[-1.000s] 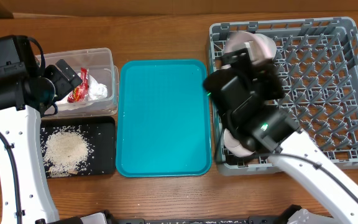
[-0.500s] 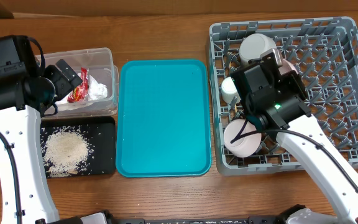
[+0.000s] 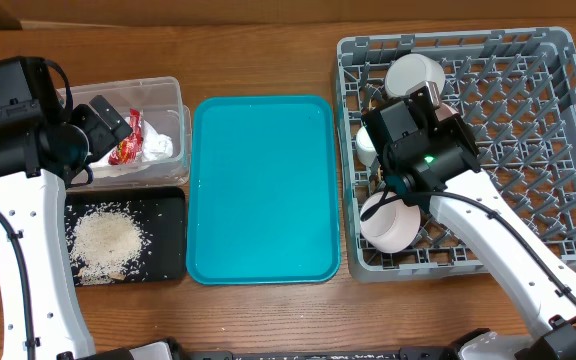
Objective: Sort waste into correct bins and load items into the dishwasher
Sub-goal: 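Lift the pink plate with the right gripper and carry it to the rack, then stand the plate in the rack and raise the right gripper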
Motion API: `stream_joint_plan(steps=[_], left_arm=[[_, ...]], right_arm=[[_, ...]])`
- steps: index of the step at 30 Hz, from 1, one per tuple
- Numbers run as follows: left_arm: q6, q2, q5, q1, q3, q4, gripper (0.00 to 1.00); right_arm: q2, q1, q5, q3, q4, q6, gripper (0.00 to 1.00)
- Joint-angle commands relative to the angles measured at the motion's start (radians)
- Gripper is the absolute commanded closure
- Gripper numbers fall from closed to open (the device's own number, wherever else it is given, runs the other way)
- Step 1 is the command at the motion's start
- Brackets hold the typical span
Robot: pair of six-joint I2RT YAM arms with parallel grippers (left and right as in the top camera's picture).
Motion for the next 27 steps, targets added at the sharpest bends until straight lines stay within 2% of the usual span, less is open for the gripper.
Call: stream_joint_plan(steps=[1,9,12,16,19,21,23,25,27], left_arm=[[0.008,-0.015,-0.013,-0.007,0.017,0.003,0.00],[0.009,-0.015,-0.013,-0.007,0.017,0.003,0.00],[0.008,-0.015,-0.013,-0.007,0.017,0.003,0.00],[0.008,-0.015,-0.013,-0.007,0.017,0.003,0.00],[0.008,-0.015,-0.013,-0.007,0.017,0.003,0.00],[0.009,-0.015,-0.013,-0.007,0.017,0.003,0.00],[0.008,-0.015,-0.013,-0.007,0.017,0.003,0.00],[0.008,-0.015,-0.013,-0.007,0.017,0.003,0.00],[0.009,-0.015,-0.013,-0.007,0.017,0.003,0.00]], right_arm=[[0.000,-0.003,-0.031,-0.003,0.035,0.019,0.90],[0.000,-0.003,-0.049,-0.003,0.124,0.019,0.81],[0.000,-0.003,-0.080,-0.003,0.138,0.019,0.64],[0.000,-0.003,-0.129,-0.003,0.193,0.019,0.51],[0.000,-0.003,-0.290,-0.003,0.272,0.019,0.47],[0.000,-0.003,-0.506,-0.003,0.312,0.020,0.46],[0.000,-0.002,-0.735,-0.003,0.336,0.020,0.41],[0.000,-0.002,-0.935,-0.003,0.357,0.020,0.33],[0.000,-0.002,-1.066,-0.003,0.380,0.020,0.18]])
